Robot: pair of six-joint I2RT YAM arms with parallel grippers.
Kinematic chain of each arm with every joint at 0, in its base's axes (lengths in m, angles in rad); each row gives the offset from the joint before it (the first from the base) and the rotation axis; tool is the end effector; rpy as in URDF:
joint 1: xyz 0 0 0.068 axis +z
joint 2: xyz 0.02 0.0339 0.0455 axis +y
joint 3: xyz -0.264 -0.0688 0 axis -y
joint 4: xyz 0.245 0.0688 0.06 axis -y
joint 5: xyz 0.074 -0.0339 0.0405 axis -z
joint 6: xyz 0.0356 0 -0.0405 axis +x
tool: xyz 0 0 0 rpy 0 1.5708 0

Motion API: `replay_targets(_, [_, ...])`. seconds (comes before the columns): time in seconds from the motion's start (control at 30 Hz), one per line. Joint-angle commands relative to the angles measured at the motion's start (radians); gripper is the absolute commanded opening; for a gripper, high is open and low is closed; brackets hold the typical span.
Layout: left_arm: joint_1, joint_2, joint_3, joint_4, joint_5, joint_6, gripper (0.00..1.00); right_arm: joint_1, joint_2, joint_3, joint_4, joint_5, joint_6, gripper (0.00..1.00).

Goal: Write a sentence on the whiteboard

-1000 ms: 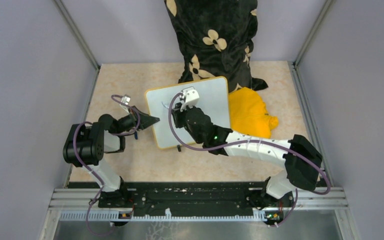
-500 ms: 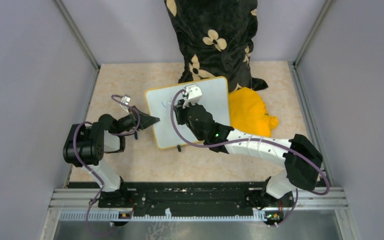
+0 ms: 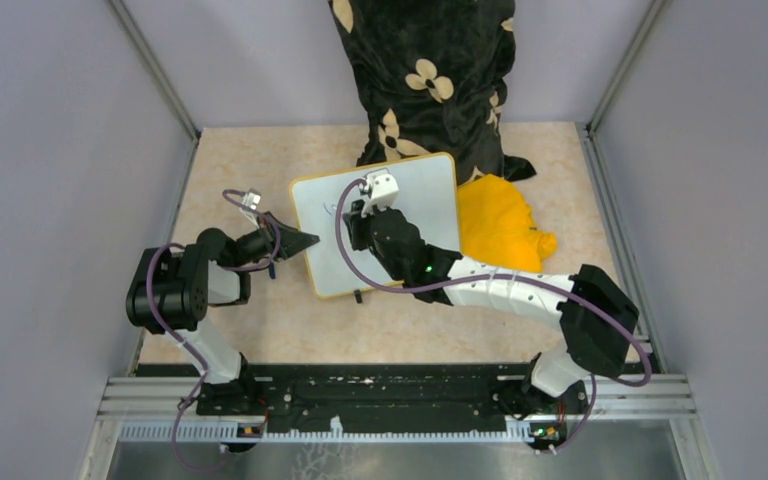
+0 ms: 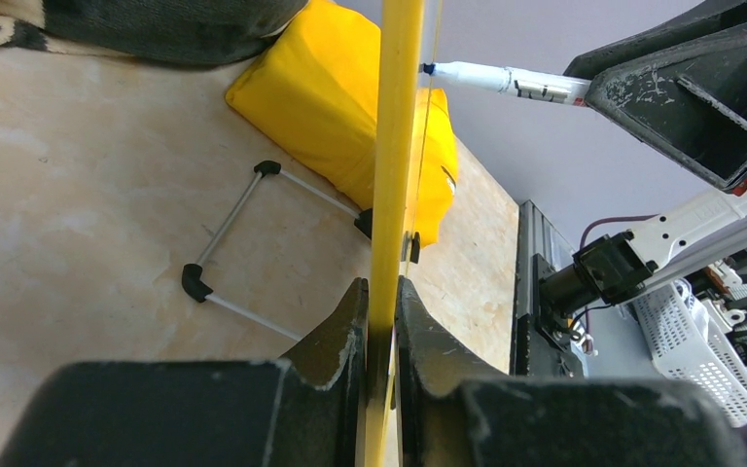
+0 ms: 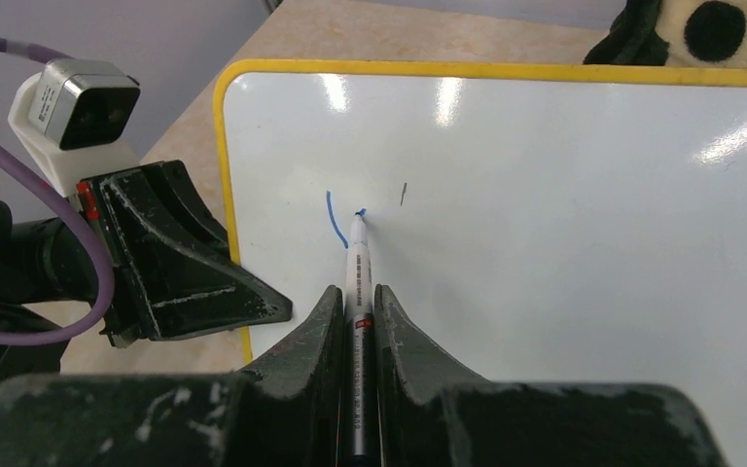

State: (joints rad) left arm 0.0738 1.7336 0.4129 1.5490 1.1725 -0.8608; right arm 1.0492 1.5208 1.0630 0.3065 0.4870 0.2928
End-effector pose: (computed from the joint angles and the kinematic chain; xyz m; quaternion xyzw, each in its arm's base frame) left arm 0.2688 -0.0130 0.1714 0.1534 0.6577 -0.5679 0.4705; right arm 0.1925 0.3015 0.3068 -0.1258 0.7421 0.2500 0.6090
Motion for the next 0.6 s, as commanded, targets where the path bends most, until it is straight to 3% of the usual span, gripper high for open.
replay_targets(0.0, [-0.006, 0.001, -0.004, 0.155, -0.022, 0.026, 0.00, -0.011, 0.006, 0.048, 0.013, -0.019, 0.015, 0.00])
replay_targets(0.57, [-0.008, -0.001, -0.003, 0.155, -0.021, 0.026, 0.00, 0.005, -0.011, -0.070, -0.020, -0.100, 0.078, 0.00])
